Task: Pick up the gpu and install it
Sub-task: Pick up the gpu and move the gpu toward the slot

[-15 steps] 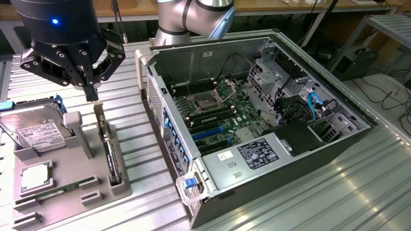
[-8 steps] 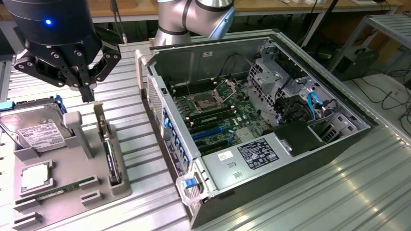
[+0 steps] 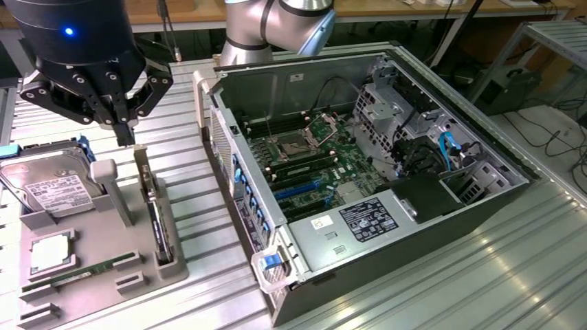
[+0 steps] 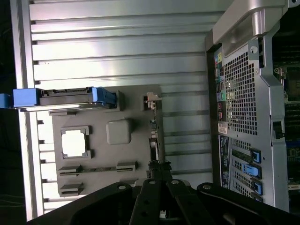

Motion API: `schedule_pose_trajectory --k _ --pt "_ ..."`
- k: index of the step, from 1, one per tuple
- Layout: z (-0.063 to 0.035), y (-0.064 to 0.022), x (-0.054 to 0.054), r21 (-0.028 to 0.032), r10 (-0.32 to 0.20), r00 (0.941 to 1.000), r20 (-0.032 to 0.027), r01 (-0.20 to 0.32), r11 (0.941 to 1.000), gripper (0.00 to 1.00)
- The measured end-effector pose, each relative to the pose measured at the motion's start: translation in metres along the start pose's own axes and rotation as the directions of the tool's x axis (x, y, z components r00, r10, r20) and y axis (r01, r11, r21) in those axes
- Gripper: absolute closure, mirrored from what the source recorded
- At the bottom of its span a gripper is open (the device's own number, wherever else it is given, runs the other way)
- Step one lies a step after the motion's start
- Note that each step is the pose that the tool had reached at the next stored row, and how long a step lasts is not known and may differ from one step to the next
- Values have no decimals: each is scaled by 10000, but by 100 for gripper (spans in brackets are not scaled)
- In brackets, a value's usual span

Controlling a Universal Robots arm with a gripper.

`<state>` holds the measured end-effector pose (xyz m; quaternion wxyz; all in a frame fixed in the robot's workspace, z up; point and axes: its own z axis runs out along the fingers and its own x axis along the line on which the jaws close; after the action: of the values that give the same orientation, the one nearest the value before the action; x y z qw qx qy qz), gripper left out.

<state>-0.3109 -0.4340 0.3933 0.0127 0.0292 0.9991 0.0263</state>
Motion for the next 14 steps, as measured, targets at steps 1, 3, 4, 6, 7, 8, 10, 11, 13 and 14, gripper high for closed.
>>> schedule_pose_trajectory --k 1,3,4,6,7,8,10,11,13,14 --pt "0 0 0 0 0 10000 0 0 10000 89" --pt "0 0 0 0 0 10000 0 0 10000 89" --pt "0 0 0 0 0 10000 0 0 10000 89" --pt "0 0 0 0 0 10000 0 0 10000 89" --pt "0 0 0 0 0 10000 0 0 10000 89" --pt "0 0 0 0 0 10000 0 0 10000 89" --pt "0 0 0 0 0 10000 0 0 10000 83" --pt "0 0 0 0 0 10000 0 0 10000 76" --pt "0 0 0 0 0 10000 0 0 10000 70" --pt "0 0 0 0 0 10000 0 0 10000 70"
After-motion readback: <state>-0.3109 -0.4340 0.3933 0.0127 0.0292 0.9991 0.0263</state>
